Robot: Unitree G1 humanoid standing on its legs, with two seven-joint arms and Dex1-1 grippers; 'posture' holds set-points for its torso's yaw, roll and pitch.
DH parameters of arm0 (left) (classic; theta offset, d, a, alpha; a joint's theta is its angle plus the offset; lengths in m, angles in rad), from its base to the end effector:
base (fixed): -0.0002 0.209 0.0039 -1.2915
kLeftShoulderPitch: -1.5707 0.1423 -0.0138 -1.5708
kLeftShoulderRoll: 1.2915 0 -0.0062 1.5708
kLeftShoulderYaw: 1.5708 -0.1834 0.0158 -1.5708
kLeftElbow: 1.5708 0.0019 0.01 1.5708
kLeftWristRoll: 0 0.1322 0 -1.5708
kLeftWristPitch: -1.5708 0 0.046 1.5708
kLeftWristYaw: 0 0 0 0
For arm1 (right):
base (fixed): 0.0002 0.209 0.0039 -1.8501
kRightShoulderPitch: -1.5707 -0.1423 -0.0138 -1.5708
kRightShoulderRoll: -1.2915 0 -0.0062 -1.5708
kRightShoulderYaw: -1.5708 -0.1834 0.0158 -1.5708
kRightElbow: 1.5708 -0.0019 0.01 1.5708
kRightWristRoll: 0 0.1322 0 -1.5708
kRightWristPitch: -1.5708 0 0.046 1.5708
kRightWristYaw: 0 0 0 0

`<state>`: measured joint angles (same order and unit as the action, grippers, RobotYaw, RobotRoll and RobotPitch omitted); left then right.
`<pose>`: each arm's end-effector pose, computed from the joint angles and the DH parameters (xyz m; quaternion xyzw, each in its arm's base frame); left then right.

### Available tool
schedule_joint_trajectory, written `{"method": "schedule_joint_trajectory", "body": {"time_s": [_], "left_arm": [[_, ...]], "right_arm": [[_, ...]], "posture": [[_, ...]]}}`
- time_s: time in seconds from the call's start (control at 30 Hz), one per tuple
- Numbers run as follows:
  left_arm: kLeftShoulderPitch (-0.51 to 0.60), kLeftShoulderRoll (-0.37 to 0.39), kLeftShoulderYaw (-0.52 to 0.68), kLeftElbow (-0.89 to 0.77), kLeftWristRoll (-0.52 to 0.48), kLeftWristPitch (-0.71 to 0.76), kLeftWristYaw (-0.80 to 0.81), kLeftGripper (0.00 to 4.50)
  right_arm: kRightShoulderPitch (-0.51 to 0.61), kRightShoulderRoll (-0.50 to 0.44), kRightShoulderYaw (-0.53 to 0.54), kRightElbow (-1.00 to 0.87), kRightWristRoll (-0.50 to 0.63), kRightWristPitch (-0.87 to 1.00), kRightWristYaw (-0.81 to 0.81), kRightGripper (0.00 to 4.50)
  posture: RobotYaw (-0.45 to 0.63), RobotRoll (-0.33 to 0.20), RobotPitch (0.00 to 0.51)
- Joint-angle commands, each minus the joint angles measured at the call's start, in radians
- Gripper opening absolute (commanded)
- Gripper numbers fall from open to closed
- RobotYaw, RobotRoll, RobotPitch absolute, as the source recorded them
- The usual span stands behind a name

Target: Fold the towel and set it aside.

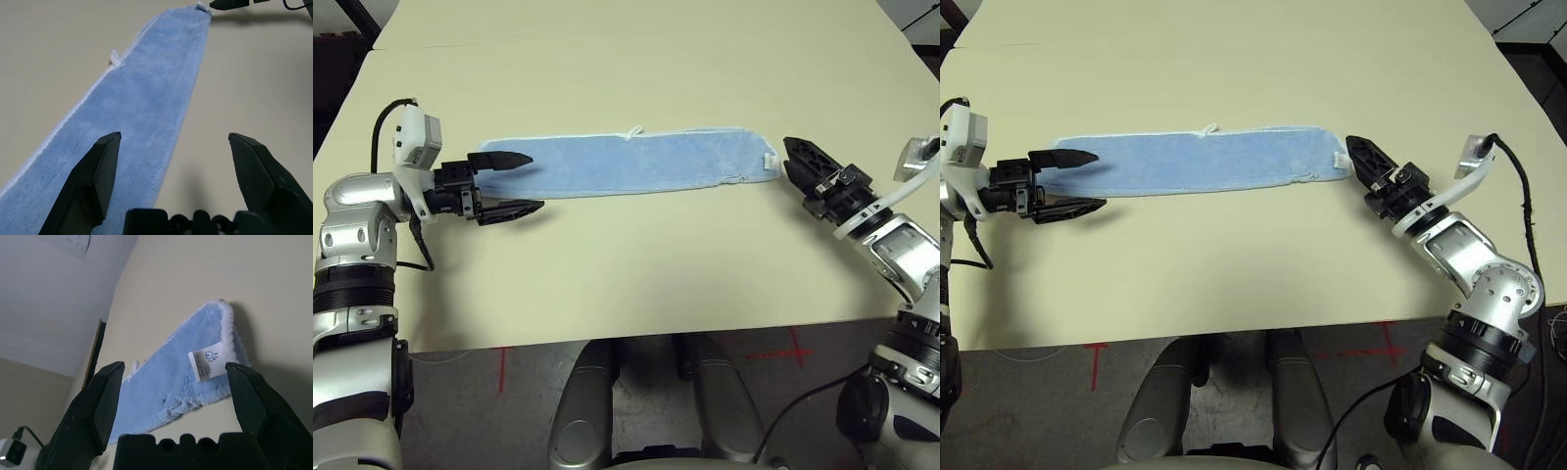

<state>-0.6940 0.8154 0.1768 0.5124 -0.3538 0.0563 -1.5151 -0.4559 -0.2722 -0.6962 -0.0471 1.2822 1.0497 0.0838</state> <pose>0.2805 0.3266 0.2208 0.1937 -0.0180 -0.5334 0.8232 0.2364 -0.2540 0.1550 0.4716 0.0169 0.2240 0.8527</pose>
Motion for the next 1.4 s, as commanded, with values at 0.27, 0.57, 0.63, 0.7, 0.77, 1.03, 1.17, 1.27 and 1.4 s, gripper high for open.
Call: {"method": "schedule_joint_trajectory", "body": {"time_s": [0.27, 0.57, 0.63, 0.7, 0.77, 1.03, 1.17, 1.27, 1.4], "left_arm": [[0.032, 0.020, -0.016, -0.056, -0.015, 0.020, -0.012, 4.46], [0.029, 0.022, -0.016, -0.064, -0.013, 0.028, -0.007, 4.46], [0.032, 0.024, -0.015, -0.070, -0.013, 0.030, -0.006, 4.46], [0.034, 0.026, -0.014, -0.073, -0.014, 0.033, -0.006, 4.46], [0.036, 0.030, -0.013, -0.073, -0.014, 0.034, -0.007, 4.46], [0.047, 0.045, -0.011, -0.084, -0.017, 0.043, -0.013, 4.46], [0.047, 0.049, -0.011, -0.087, -0.018, 0.047, -0.013, 4.46], [0.050, 0.050, -0.011, -0.093, -0.019, 0.051, -0.012, 4.46], [0.050, 0.049, -0.010, -0.093, -0.019, 0.051, -0.008, 4.46]], "right_arm": [[0.163, 0.014, 0.026, -0.097, 0.260, -0.071, -0.223, 4.50], [0.137, 0.000, 0.108, -0.022, 0.286, -0.149, -0.237, 4.50], [0.134, 0.004, 0.123, -0.002, 0.286, -0.159, -0.236, 4.50], [0.126, 0.018, 0.136, 0.019, 0.284, -0.177, -0.235, 4.50], [0.119, 0.032, 0.151, 0.037, 0.286, -0.190, -0.233, 4.50], [0.097, 0.106, 0.176, 0.064, 0.292, -0.269, -0.265, 4.50], [0.087, 0.121, 0.186, 0.076, 0.298, -0.287, -0.276, 4.50], [0.067, 0.115, 0.187, 0.104, 0.286, -0.302, -0.259, 4.50], [0.030, 0.103, 0.189, 0.144, 0.270, -0.312, -0.237, 4.50]], "posture": [[0.04, 0.000, 0.310], [0.06, 0.000, 0.310], [0.06, 0.000, 0.310], [0.06, 0.000, 0.311], [0.07, 0.000, 0.315], [0.08, 0.000, 0.322], [0.08, 0.000, 0.322], [0.08, 0.000, 0.322], [0.08, 0.000, 0.320]]}}
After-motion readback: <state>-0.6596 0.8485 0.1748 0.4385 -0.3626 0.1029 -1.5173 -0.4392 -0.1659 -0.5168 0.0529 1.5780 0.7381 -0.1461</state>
